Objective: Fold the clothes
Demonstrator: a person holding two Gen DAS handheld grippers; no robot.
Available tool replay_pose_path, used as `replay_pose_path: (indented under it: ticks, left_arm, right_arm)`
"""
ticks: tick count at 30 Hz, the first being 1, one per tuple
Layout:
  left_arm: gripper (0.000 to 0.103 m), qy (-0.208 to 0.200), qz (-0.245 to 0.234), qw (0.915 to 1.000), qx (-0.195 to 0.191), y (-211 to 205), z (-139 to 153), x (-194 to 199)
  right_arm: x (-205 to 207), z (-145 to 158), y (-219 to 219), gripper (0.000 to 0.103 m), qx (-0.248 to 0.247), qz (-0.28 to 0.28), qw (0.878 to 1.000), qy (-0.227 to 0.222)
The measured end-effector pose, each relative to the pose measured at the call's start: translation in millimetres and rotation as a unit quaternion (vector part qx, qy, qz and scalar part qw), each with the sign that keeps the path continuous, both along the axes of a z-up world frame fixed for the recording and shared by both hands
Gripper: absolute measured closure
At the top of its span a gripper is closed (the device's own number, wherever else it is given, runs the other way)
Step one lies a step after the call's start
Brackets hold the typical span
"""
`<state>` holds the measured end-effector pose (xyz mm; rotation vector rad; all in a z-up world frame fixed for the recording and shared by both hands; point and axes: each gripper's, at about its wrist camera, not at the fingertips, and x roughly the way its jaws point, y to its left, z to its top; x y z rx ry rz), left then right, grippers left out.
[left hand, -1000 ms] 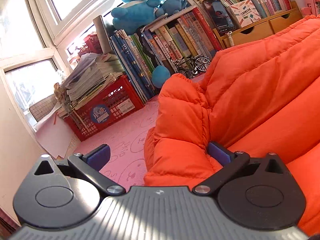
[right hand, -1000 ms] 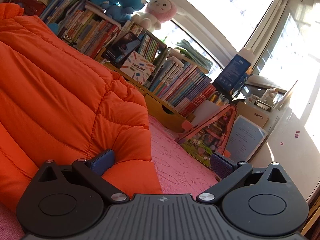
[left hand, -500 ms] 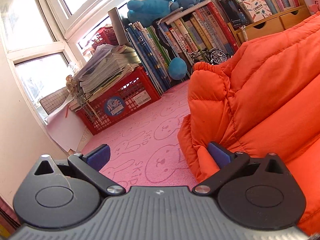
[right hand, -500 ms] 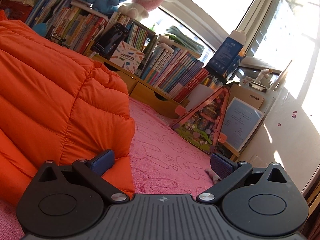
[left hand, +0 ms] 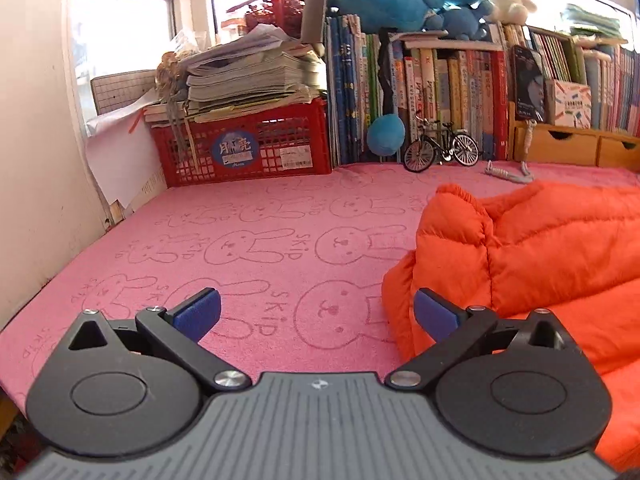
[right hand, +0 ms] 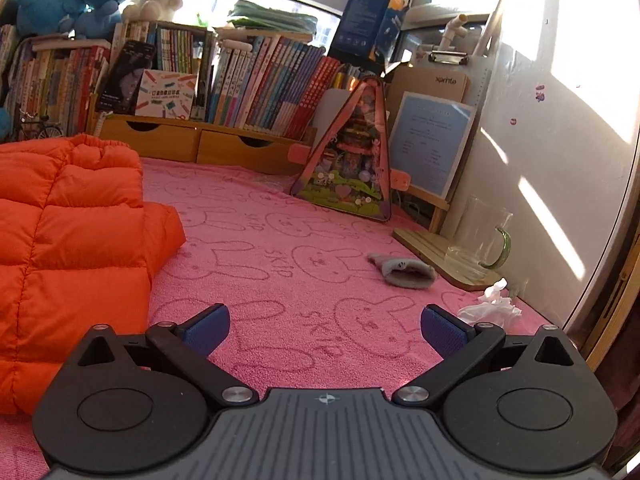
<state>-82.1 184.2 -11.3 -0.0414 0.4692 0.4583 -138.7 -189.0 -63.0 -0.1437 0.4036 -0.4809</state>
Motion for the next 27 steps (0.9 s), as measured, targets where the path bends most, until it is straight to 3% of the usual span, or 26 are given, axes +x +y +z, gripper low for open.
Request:
replay_pose_path:
  ticks: [3, 5, 8, 11, 13, 14, 15, 17, 21, 25, 27]
  left_arm:
    - [0.0, -0.046, -0.014, 0.9985, -0.027, -4.6, 24.5, 7.3]
    - [0.0, -0.062, -0.035, 0.9971, -0.025, -19.9, 32.9, 21.3]
    - [0.0, -0.055, -0.059, 0.9967, -0.007, -47.1, 30.6, 52.2]
    - [0.0, -0.026, -0.075, 0.9968, -0.009, -64.9, 20.8, 88.6]
    - [0.0, -0.017, -0.077, 0.9968, -0.011, -68.9, 14.8, 101.8]
    - [0.0, -0.012, -0.074, 0.9971, -0.01, -69.1, 11.9, 106.3]
    - [0.0, -0.007, -0.071, 0.9974, -0.009, -68.6, 9.1, 110.0]
    - [0.0, 0.0, -0.062, 0.998, -0.005, -64.8, 3.2, 113.9]
    - [0.0, 0.02, -0.027, 0.9994, 0.005, -49.1, -11.5, 120.7]
    - [0.0, 0.025, -0.033, 0.9975, -0.057, -24.6, -22.0, 121.6]
    - [0.0, 0.028, -0.029, 0.9971, -0.065, -15.9, -21.2, 119.1]
  right_arm:
    - [12.2, 32.6, 18.1, 0.0, 0.01, 0.039, 0.998, -0.053]
    - [30.0, 50.9, 37.3, 0.0, 0.029, 0.083, 0.993, -0.077]
    - [66.8, 71.0, 71.5, 0.0, 0.072, 0.157, 0.981, -0.09]
    - [110.4, 78.1, 99.9, 0.0, 0.113, 0.213, 0.968, -0.07]
    - [137.8, 79.0, 115.8, 0.011, 0.134, 0.241, 0.96, -0.05]
    - [149.4, 75.3, 121.3, 0.026, 0.138, 0.248, 0.958, -0.033]
    - [160.4, 71.1, 125.1, 0.039, 0.141, 0.251, 0.957, -0.016]
    - [177.0, 57.7, 123.6, 0.043, 0.142, 0.236, 0.961, 0.016]
    - [182.4, 30.2, 94.3, 0.043, 0.158, 0.177, 0.971, 0.036]
    - [177.5, 20.1, 65.1, 0.043, 0.168, 0.144, 0.974, 0.044]
    - [174.3, 16.9, 56.3, 0.038, 0.166, 0.137, 0.975, 0.048]
